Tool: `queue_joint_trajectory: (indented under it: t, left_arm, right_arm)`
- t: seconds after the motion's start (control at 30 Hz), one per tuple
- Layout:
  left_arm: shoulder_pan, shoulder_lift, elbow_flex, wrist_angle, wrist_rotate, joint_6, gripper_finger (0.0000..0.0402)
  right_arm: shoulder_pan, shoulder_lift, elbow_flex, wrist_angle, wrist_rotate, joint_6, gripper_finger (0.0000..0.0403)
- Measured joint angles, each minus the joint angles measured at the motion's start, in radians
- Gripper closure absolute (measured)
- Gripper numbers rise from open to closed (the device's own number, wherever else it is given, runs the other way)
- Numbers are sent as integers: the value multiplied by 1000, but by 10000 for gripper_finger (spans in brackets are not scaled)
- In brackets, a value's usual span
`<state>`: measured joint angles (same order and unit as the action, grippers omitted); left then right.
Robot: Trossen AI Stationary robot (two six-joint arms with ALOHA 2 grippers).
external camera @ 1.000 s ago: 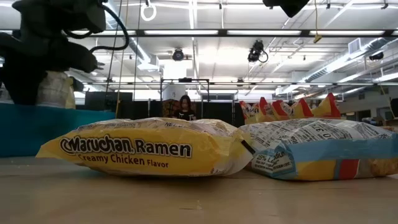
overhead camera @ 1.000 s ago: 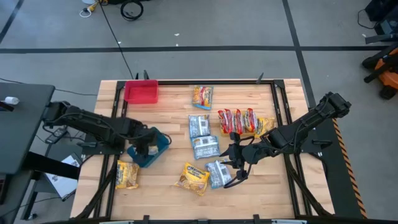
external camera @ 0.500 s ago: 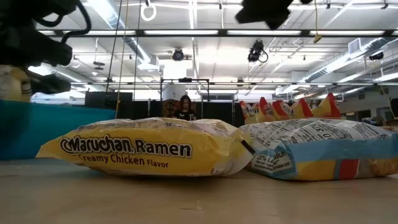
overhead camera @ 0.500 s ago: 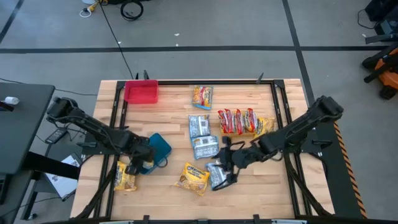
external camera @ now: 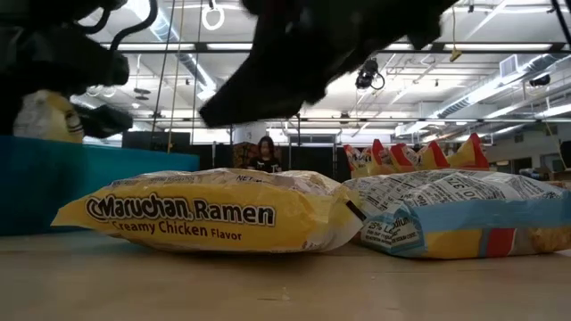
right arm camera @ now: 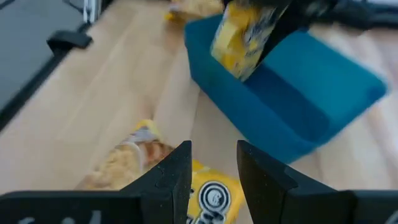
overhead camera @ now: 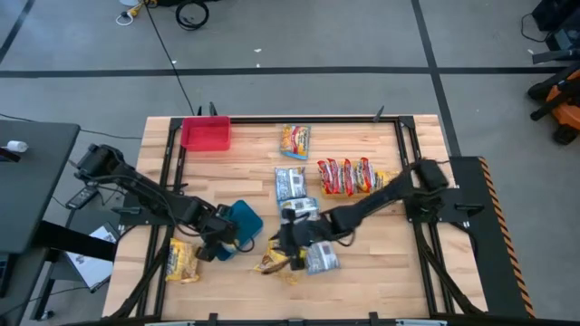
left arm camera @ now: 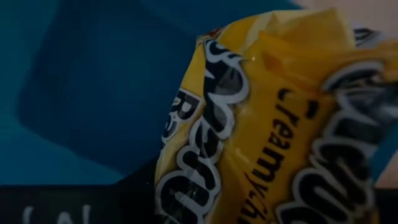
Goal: Sort Maruchan noodles
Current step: Put the yellow noodle pack into the blue bin
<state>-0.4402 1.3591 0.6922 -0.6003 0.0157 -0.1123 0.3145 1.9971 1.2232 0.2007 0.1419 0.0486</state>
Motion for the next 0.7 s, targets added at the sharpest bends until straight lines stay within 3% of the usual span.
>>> queue_joint_trajectory:
  t: [0.33, 0.53, 0.7]
  left_arm:
    - [-2, -1, 27, -24, 2, -7, 244]
    - [-3, 3, 27, -26, 3, -7, 242]
    - [-2, 3, 27, -60, -6, -34, 212]
  right_arm:
    - [-145, 169, 100, 26, -32, -7, 270]
    - [-200, 195, 101, 96, -36, -6, 270]
    - [-227, 195, 101, 98, -39, -4, 270]
